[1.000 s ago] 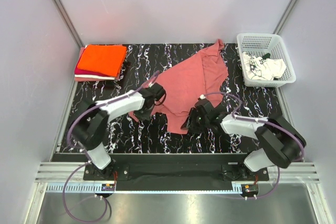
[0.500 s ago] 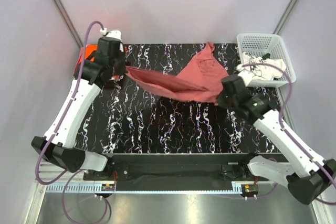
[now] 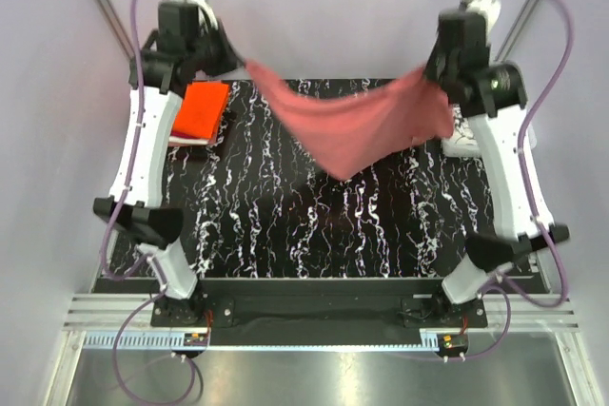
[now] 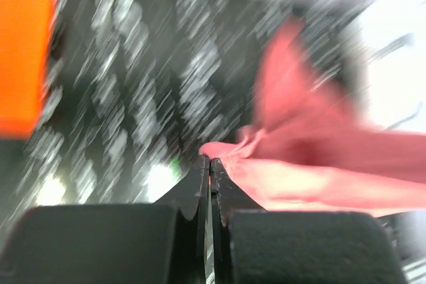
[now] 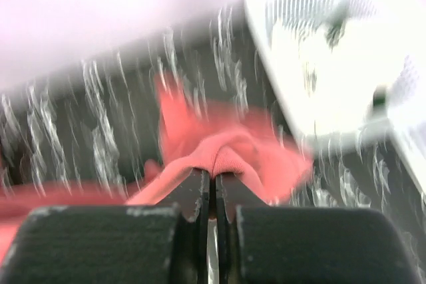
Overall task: Fold and stack the t-shirts
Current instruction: Flatten the tshirt out
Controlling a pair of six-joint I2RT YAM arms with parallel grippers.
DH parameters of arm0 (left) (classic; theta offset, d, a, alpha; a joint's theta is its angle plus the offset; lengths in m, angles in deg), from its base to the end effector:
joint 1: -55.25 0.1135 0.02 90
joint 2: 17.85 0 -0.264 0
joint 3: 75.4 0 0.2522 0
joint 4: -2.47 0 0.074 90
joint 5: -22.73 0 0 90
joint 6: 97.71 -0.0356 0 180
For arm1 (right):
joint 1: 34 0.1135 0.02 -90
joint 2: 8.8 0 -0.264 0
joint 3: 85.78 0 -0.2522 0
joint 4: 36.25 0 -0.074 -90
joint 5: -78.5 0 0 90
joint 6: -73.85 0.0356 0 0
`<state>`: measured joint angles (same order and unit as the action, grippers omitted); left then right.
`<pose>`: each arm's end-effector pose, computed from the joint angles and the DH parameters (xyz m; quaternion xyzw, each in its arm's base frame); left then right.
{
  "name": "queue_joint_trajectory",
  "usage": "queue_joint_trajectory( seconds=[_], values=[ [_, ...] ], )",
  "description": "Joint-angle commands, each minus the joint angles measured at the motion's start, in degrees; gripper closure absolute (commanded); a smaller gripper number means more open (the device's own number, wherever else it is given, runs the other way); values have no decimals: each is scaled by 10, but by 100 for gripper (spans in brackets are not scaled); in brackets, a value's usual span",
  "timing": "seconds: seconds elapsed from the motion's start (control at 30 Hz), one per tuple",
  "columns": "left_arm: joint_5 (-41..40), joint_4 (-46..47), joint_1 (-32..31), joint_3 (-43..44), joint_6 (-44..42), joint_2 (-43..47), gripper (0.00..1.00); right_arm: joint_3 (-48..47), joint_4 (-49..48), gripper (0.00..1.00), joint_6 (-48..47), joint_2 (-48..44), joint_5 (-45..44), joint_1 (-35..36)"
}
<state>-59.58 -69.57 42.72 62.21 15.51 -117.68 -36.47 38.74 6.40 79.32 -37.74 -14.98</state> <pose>0.3452 -0.0816 0.4666 -0.0510 0.8811 -0.1996 0.4257 0.2760 0.0785 0.4912 0.1356 0.8497 -0.0195 0.5091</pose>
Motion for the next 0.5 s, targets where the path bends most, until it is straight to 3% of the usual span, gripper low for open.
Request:
queue_joint_trajectory(
  seconds=[0.0, 0.07, 0.1, 0.17, 0.23, 0.3, 0.4, 0.43, 0.47],
  values=[
    [103, 57, 21, 175, 112, -61, 100, -247, -37, 100, -90, 110, -149, -14],
    [128, 78, 24, 213, 145, -73, 100, -360, -36, 100, -128, 184, -168, -19],
    [133, 106, 26, 208, 166, -63, 100, -455, -41, 100, -137, 201, -166, -21],
    [140, 140, 25, 158, 173, -38, 100, -515, -52, 100, -159, 214, -154, -22],
    [137, 172, 26, 93, 156, 11, 100, -463, -84, 100, -157, 180, -140, -23],
    [129, 178, 25, 34, 128, 72, 100, -342, -98, 100, -144, 105, -109, -24],
    [129, 213, 25, -165, 98, 176, 100, -129, -99, 100, -88, -10, -33, -24],
    [135, 228, 26, -277, 90, 201, 100, -72, -100, 100, -72, -39, 25, -24],
    [132, 248, 25, -330, 83, 225, 100, 42, -108, 100, -46, -91, 60, -24]
  ],
)
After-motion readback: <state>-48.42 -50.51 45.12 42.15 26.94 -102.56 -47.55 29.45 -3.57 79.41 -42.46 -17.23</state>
